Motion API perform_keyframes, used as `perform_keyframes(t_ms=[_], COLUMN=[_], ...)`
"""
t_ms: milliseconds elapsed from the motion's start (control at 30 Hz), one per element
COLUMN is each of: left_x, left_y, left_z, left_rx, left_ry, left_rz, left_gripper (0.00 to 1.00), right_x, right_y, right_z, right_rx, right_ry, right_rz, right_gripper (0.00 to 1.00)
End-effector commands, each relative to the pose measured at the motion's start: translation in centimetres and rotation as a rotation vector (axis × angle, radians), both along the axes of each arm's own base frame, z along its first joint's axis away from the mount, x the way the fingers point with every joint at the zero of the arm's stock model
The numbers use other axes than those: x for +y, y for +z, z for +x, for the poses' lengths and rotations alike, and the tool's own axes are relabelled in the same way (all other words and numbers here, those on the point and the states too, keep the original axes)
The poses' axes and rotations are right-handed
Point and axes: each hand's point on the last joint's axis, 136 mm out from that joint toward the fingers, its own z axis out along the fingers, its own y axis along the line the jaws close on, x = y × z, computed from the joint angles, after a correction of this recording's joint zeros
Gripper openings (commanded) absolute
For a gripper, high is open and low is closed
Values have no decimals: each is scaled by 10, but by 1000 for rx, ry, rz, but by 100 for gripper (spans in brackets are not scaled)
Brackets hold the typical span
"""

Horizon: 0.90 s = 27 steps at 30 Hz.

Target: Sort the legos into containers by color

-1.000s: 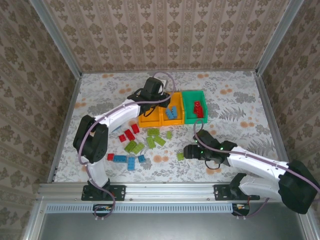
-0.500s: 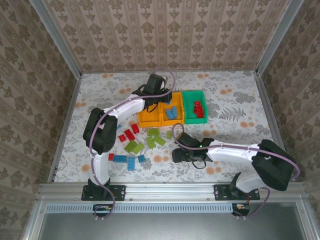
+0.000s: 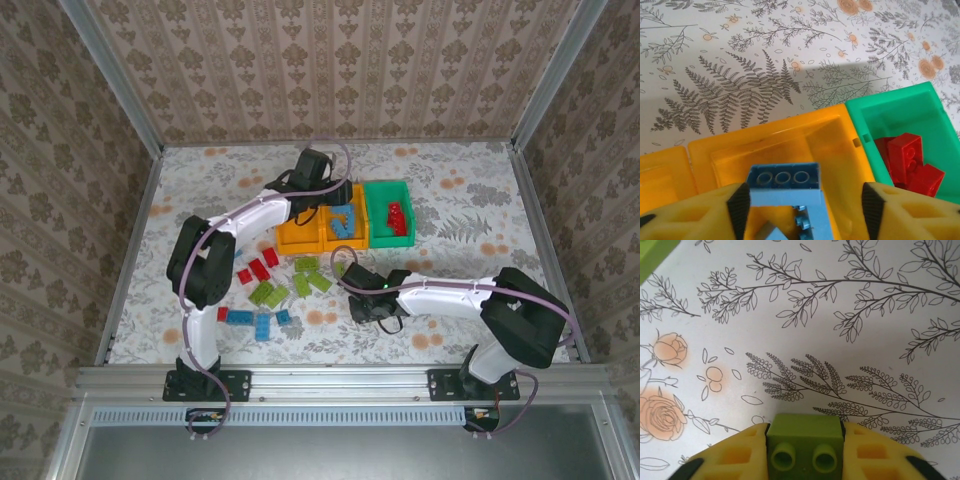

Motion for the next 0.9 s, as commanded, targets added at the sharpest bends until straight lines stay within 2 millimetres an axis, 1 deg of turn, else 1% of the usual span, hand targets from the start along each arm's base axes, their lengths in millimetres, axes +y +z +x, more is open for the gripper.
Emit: perform_keyframes(t_ms=[0, 100, 167, 233, 300, 367, 400, 433, 500, 600, 633, 667, 767, 867], left_x=[0, 13, 28, 46, 68, 94, 107, 119, 143, 169, 174, 179, 182, 181], left_y=[37, 54, 58, 57, 52, 45, 38, 32, 27, 15, 12, 5, -9, -18], left_z=[-9, -17, -25, -34, -43, -56, -62, -69, -85, -107, -113, -120, -137, -150], left_rx=[-46, -79, -87, -86, -82, -76, -65, -59, -56, -42, -36, -20, 23, 40], left_ry=[2, 24, 48, 76, 116, 170, 195, 220, 265, 305, 309, 308, 285, 269], left_rz=[-57, -59, -36, -11, 24, 67, 86, 102, 123, 173, 183, 196, 221, 252], left_gripper=[71, 83, 87, 89, 92, 95, 97, 98, 100, 100, 100, 100, 100, 100], right_x=[9, 24, 36, 48, 57, 68, 73, 79, 92, 108, 112, 117, 127, 132], right_y=[10, 32, 48, 66, 81, 95, 103, 109, 121, 127, 125, 124, 119, 113], right_z=[0, 8, 17, 31, 48, 68, 78, 89, 113, 146, 155, 166, 191, 207], right_rx=[-1, -40, -67, -89, -109, -119, -125, -126, -129, -116, -108, -103, -86, -81], right_ry=[19, 41, 55, 65, 67, 66, 65, 61, 53, 44, 37, 30, 6, -9], right_rz=[27, 109, 177, 248, 304, 370, 400, 429, 468, 499, 505, 521, 541, 522], right_gripper=[21, 20, 20, 20, 20, 20, 20, 20, 20, 20, 20, 20, 20, 23])
